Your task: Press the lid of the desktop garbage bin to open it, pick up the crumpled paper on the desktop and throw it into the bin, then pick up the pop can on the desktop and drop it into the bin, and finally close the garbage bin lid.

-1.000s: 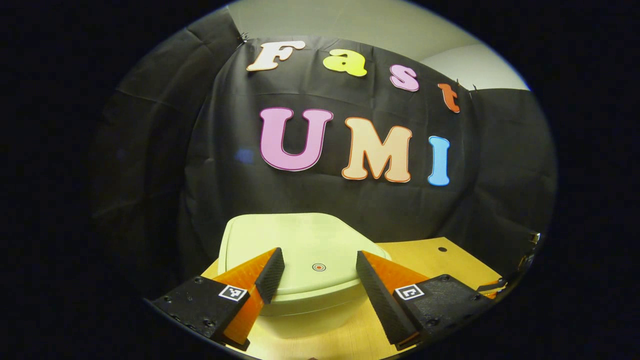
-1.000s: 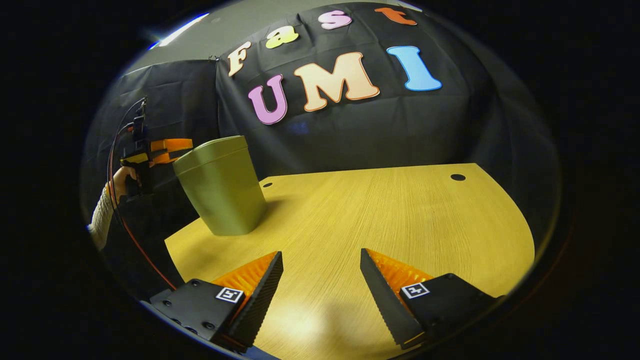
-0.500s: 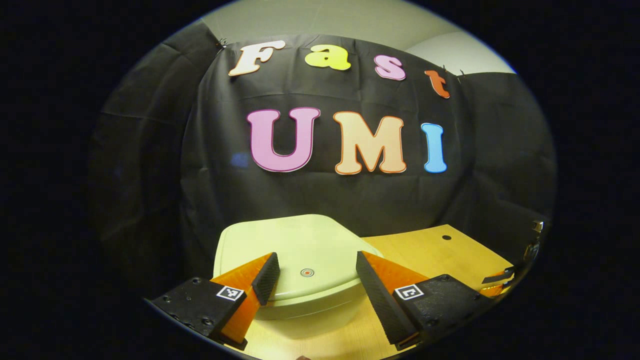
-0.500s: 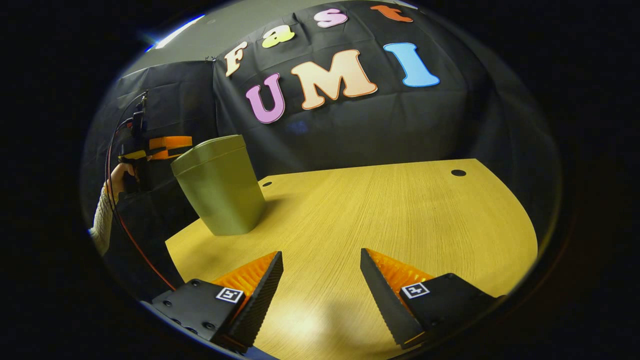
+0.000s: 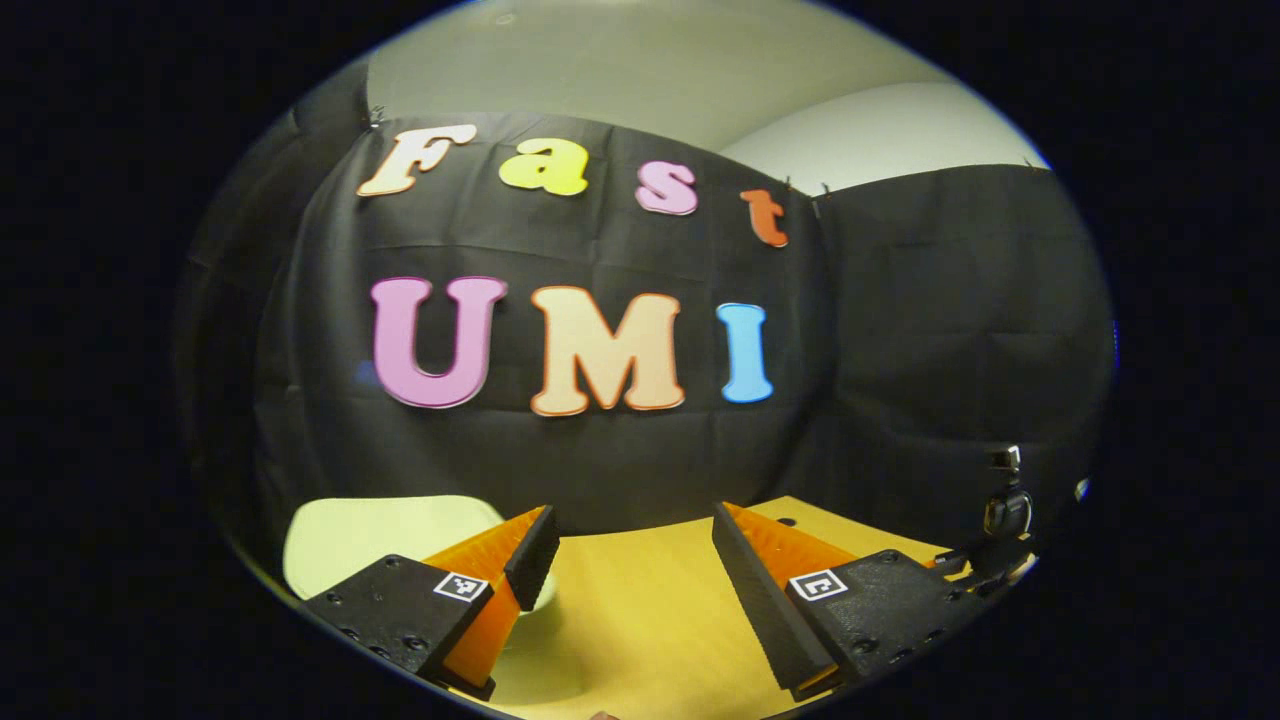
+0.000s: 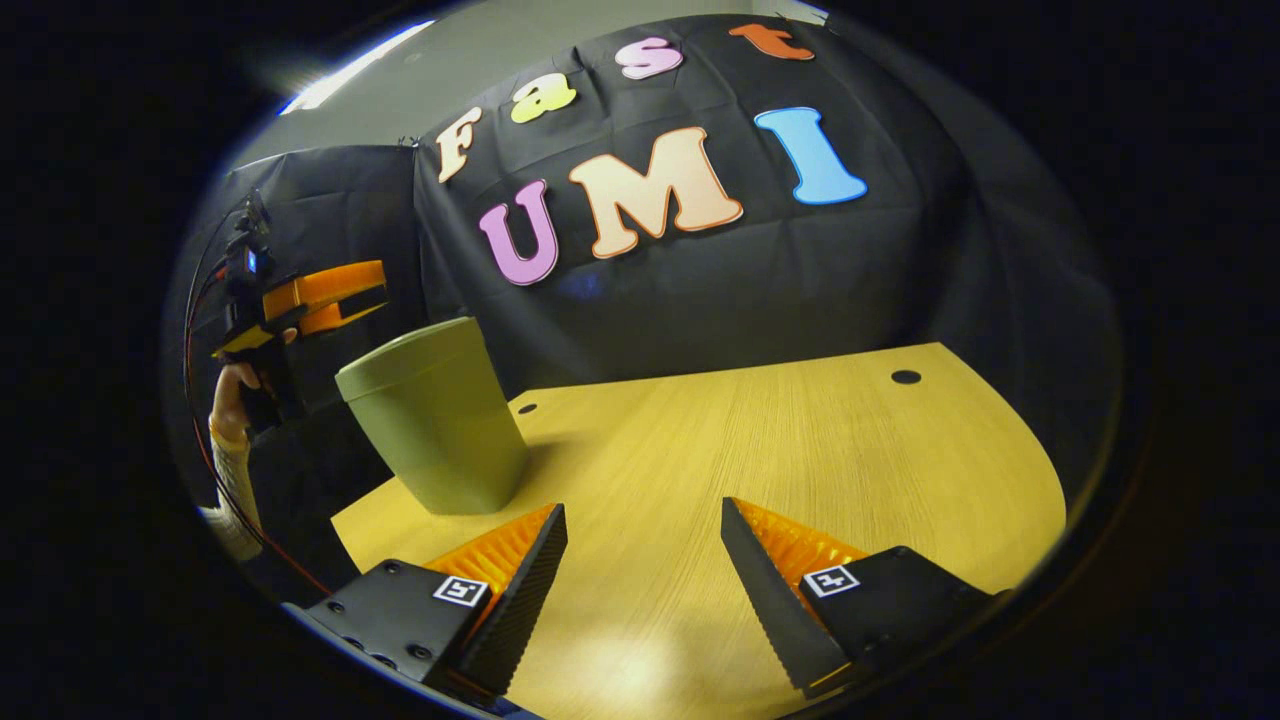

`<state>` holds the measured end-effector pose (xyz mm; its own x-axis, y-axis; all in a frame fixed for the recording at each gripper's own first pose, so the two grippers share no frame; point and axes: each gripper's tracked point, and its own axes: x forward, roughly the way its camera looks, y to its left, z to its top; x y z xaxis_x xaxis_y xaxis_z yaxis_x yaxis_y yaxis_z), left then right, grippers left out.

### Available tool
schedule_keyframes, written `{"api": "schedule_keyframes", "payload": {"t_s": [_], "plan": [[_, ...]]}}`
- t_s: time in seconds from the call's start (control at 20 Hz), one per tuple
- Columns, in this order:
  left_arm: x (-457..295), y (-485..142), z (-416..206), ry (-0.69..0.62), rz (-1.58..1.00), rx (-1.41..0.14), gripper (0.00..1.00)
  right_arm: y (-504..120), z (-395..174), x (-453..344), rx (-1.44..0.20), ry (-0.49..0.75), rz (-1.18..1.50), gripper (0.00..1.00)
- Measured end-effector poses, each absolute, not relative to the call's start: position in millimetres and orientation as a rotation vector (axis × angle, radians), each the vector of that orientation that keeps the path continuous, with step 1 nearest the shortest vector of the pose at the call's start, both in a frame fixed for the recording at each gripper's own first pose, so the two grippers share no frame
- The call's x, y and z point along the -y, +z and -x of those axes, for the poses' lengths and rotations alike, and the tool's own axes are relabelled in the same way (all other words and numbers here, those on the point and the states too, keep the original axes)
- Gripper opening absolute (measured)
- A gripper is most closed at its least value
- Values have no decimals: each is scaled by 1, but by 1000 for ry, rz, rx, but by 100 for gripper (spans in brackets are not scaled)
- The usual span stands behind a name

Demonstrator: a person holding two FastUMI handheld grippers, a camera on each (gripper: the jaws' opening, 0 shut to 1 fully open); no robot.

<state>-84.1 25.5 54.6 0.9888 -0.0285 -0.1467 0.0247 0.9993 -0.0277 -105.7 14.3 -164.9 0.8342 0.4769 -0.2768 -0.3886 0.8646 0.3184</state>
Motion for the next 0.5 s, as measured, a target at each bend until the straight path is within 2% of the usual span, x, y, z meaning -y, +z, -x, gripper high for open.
{"api": "schedule_keyframes", "payload": {"t_s": [0.3, 0.5], "plan": [[39, 17, 31, -200, 103, -132, 93, -98, 73, -10, -240, 357, -218, 98], [47, 6, 0, -202, 160, -84, 93, -52, 39, -7, -143, 290, -199, 98]]}}
